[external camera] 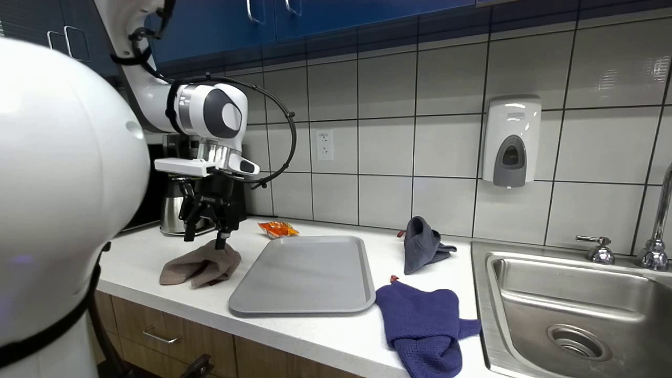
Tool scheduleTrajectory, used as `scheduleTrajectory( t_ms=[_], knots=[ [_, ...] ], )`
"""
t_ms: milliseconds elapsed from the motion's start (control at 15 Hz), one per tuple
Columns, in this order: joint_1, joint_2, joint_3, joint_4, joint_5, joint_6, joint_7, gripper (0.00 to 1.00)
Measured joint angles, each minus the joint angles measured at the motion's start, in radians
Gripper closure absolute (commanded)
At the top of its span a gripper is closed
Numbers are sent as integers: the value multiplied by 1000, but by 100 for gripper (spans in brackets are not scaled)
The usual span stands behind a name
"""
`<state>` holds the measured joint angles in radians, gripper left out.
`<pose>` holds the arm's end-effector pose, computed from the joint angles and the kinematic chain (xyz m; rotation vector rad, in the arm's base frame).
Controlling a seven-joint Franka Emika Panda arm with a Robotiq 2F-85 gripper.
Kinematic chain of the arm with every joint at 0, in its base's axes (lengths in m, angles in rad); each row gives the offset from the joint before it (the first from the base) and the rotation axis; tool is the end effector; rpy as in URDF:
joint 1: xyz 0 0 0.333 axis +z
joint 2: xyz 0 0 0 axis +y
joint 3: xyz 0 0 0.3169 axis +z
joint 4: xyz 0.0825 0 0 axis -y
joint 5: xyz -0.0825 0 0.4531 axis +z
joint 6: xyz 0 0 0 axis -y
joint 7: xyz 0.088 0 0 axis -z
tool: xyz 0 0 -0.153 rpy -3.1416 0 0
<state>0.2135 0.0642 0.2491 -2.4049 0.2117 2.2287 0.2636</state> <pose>0.4401 0.2378 0.1735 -3.0390 -0.0768 0.4320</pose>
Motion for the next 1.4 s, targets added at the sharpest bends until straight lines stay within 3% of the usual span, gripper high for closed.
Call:
scheduleTrajectory(
  t_ms=[400,1400],
  knots=[
    [21,79,0,58,-10,15,-5,0],
    [89,223,0,197,-167,42,-5,0]
  ],
)
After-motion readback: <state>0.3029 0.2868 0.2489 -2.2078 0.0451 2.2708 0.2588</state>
